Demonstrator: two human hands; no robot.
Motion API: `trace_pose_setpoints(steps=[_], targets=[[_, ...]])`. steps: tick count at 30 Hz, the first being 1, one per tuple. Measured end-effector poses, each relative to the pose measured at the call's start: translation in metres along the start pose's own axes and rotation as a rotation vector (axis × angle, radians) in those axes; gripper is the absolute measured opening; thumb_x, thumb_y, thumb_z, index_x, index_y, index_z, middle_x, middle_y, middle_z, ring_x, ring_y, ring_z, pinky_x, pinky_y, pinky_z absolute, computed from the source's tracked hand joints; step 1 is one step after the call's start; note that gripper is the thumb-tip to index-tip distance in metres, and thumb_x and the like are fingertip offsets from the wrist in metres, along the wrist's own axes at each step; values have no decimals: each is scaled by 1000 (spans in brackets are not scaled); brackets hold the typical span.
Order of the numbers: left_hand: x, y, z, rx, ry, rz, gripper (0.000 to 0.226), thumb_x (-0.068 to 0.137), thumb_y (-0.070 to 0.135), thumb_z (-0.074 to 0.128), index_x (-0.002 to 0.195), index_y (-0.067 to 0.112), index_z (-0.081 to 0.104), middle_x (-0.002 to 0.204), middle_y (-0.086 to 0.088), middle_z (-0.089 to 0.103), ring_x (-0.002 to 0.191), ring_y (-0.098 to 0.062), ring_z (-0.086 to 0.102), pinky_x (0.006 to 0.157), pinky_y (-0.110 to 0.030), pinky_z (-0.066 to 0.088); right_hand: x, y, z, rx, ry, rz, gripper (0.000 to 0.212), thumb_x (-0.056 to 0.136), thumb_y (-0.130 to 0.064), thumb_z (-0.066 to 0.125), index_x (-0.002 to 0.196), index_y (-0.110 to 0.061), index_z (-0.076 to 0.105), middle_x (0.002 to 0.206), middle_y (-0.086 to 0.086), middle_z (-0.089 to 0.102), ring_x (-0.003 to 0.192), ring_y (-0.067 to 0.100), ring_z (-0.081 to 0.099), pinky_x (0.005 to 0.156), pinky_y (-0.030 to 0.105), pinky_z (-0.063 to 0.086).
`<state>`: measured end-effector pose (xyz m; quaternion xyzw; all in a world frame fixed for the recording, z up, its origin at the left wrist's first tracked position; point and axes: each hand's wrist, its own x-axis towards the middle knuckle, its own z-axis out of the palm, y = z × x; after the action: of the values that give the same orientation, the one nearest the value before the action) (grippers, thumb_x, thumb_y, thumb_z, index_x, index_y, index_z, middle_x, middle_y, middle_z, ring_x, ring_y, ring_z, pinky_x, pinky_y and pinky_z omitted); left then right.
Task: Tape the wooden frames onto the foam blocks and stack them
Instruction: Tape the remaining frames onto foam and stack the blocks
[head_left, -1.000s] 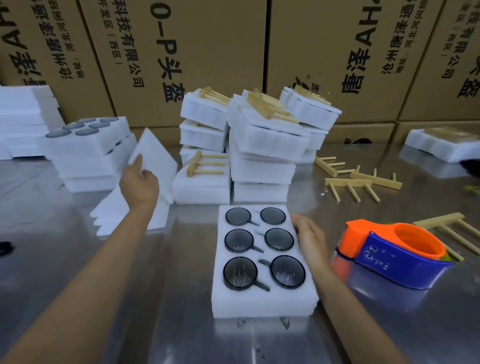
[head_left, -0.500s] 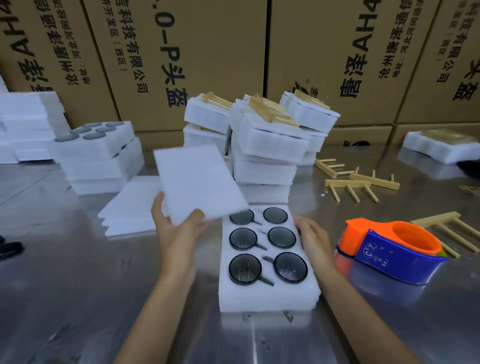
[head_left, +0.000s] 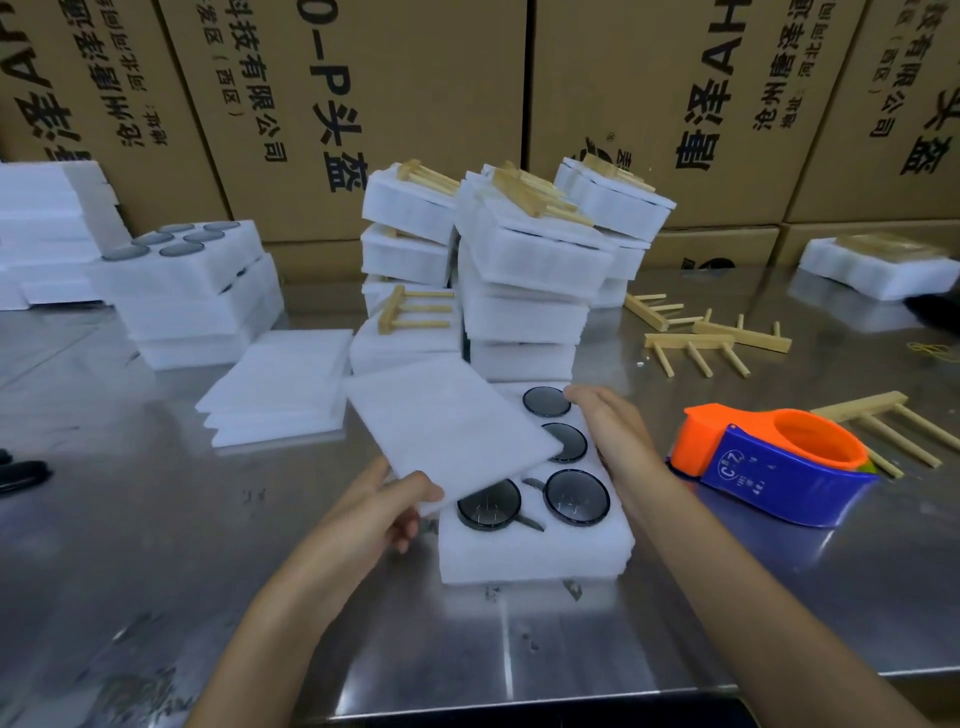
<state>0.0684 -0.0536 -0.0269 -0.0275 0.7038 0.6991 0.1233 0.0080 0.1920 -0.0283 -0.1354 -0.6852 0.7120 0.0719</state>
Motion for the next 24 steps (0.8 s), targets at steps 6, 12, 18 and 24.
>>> trace_pose_setpoints(steps=[6,12,18,24], targets=[[38,16,2,-222,145,-34,40,101,44,51,130,18,59,116,-4,69,99,-26,66,84,-42,54,-2,-2,2,-11,4,22,16,86,-33,67,99,-26,71,109,0,71,107,24,66,101,48,50],[47,16,7,-209,161,67,30,94,13,63,123,14,63,114,-8,74,103,-30,71,96,-54,54,0,-3,-3,-10,0,51,13,87,-32,68,97,-26,72,107,1,72,105,25,67,96,44,53],[51,18,33,-31,160,93,38,89,21,67,126,25,57,115,-3,67,95,-21,71,84,-42,59,1,-1,-2,1,-20,29,9,89,-29,66,96,-23,70,102,0,73,95,19,69,77,33,55],[64,15,45,256,252,192,34,91,29,62,121,37,49,108,5,38,90,-9,55,62,-17,41,10,-1,-2,-194,-51,-85,31,92,-20,67,120,-12,58,121,0,62,90,14,65,71,23,51]])
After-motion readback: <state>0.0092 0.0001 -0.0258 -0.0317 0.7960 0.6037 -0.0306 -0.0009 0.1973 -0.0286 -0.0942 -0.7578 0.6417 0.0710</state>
